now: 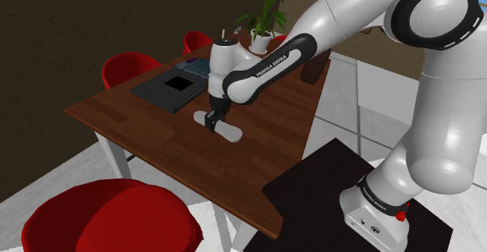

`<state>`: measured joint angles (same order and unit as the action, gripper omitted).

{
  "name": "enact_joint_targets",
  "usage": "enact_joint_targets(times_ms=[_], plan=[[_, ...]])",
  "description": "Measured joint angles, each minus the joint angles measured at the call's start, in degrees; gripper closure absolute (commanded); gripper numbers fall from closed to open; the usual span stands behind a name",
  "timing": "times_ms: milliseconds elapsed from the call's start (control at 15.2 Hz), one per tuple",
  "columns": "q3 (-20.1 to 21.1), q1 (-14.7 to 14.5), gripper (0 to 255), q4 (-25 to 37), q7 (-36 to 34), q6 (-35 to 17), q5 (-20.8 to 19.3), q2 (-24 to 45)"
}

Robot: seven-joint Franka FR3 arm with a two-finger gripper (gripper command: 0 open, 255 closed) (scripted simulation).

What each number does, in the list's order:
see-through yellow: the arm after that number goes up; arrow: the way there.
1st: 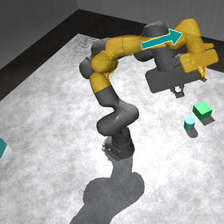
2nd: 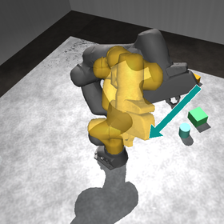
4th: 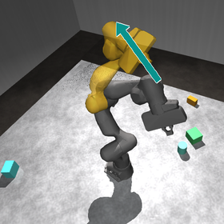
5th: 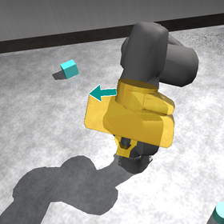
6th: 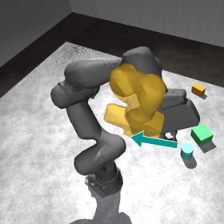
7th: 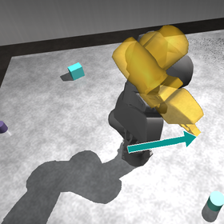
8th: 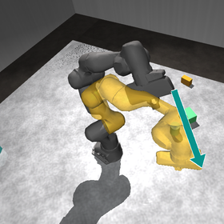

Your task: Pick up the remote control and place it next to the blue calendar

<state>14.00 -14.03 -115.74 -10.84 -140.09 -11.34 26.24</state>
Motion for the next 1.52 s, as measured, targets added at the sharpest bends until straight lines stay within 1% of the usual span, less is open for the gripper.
enact_joint_targets(times_ms=[396, 528, 858, 1056, 1518], plan=[[0.8, 0.5, 255, 0.6, 0.9, 3.6, 1.3, -3.0], [0.8, 1.1, 255, 0.8, 1.8, 4.5, 1.7, -3.8], [-0.6, 4.7, 255, 3.8, 7.2, 5.4, 2.0, -2.0], [-1.6, 7.4, 255, 5.6, 11.1, 6.2, 2.4, -1.1], [-3.6, 12.5, 255, 14.8, 19.2, 9.6, 2.8, 4.3]])
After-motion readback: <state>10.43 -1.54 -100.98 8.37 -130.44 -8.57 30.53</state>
